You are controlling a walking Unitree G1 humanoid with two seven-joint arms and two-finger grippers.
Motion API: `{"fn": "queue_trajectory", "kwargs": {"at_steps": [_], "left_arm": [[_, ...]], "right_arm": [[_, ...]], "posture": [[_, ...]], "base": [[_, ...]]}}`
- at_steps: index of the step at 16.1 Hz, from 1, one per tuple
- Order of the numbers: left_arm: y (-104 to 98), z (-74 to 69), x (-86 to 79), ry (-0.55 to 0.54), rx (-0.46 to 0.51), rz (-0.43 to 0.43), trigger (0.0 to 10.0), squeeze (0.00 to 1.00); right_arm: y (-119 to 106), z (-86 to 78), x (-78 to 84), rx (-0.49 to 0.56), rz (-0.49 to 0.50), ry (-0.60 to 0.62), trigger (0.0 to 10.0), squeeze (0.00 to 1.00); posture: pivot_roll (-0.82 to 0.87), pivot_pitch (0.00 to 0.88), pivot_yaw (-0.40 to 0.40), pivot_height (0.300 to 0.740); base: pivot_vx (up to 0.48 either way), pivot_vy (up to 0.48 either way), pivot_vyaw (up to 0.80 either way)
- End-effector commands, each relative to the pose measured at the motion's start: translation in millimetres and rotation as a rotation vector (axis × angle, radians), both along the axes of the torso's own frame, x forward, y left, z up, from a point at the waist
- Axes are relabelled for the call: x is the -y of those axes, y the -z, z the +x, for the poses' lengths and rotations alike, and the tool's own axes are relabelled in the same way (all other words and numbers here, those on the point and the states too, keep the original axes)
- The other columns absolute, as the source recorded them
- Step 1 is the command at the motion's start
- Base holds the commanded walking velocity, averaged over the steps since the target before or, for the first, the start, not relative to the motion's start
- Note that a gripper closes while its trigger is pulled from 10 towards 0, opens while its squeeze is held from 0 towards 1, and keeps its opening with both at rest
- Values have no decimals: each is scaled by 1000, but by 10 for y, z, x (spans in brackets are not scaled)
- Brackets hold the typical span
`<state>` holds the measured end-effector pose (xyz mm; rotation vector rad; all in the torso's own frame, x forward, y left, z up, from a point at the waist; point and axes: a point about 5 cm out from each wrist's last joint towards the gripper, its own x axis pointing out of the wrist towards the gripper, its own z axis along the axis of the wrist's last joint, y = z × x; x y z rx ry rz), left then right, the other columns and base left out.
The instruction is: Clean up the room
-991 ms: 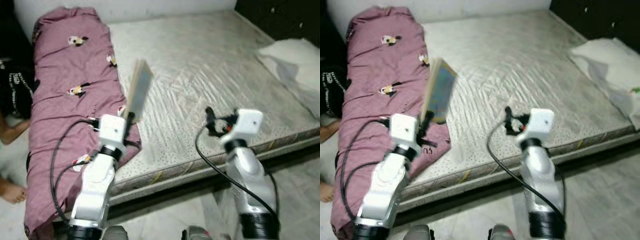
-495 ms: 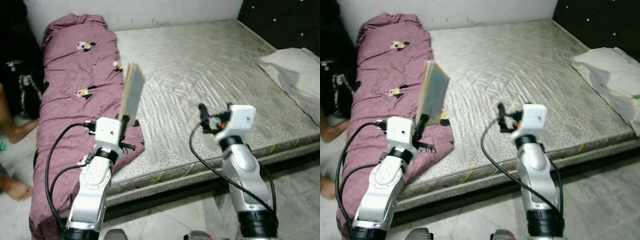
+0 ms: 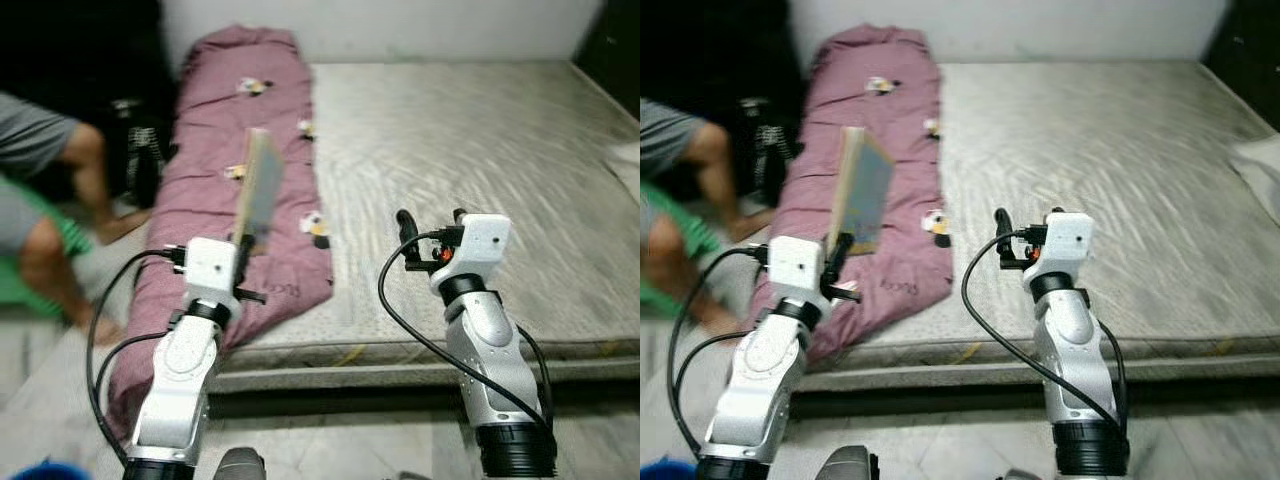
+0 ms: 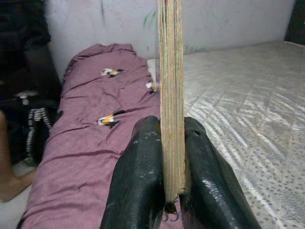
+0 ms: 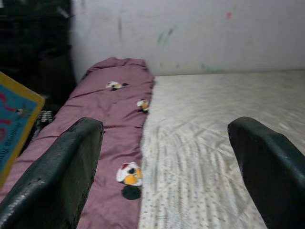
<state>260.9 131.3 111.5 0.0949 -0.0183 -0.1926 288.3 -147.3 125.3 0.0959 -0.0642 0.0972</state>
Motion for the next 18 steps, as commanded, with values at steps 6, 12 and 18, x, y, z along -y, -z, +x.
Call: {"fn": "queue_trajectory", "kwargs": {"at_steps": [6, 12, 18], "left_arm": [[-66, 14, 9, 6, 29, -4, 10000, 0], [-84, 3, 40, 46, 37, -39, 10000, 0], [-92, -6, 56, 64, 44, -53, 10000, 0]], "right_arm": [[17, -8, -16, -4, -18, -21, 10000, 0], [19, 4, -13, -9, -7, -24, 10000, 0], [13, 5, 3, -7, -3, -18, 10000, 0]], "posture": [[-9, 0, 4, 740], [-11, 0, 1, 740], [-15, 0, -1, 740]], "base": [[0, 0, 338], [0, 0, 529], [258, 0, 0]]}}
